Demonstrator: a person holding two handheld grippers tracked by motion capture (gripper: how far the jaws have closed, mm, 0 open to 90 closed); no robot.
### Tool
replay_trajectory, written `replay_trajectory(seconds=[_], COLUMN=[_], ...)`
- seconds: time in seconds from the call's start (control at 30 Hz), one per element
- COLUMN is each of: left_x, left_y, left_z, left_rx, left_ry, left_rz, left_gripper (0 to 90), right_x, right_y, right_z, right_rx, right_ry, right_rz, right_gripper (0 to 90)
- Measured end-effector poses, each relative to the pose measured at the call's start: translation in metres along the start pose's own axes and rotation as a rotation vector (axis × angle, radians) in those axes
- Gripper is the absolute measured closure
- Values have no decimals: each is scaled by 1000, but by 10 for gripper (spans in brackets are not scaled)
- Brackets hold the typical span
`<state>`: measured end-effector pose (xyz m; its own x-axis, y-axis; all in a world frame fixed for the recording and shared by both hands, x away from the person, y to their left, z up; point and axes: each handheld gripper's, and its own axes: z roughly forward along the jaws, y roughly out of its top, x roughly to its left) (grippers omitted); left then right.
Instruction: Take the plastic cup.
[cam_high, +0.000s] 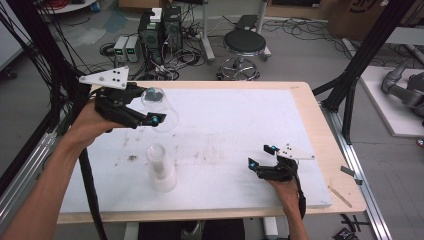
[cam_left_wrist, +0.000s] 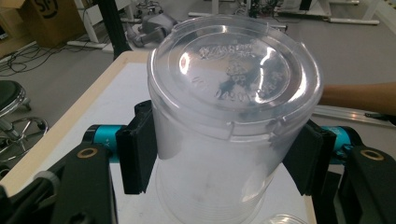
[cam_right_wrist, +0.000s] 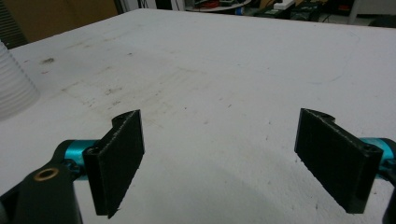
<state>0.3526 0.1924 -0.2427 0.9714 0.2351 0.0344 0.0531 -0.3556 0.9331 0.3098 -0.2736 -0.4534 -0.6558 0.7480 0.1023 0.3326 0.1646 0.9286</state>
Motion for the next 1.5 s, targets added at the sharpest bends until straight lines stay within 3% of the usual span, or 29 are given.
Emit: replay_trajectory(seconds=[0.13, 0.37, 0.67, 1.13, 1.5], left_x=[13, 34, 52, 56, 54], left_y=[-3, -9, -17, -33, -36], left_z=[6, 18, 40, 70, 79], left_rx=[-14, -45, -47, -37, -36], left_ry=[-5, -21, -31, -71, -83], left_rz=[-13, 0, -12, -40, -46], left_gripper=[348, 355, 359, 359, 359], right_x=[0, 0, 0, -3, -4], right_y=[0, 0, 1, 2, 2], right_z=[0, 1, 3, 4, 3], right_rx=[7, 13, 30, 51, 42], right_ry=[4, 4, 11, 31, 37], right_rz=[-5, -12, -5, 17, 26], right_gripper=[155, 154, 155, 155, 154])
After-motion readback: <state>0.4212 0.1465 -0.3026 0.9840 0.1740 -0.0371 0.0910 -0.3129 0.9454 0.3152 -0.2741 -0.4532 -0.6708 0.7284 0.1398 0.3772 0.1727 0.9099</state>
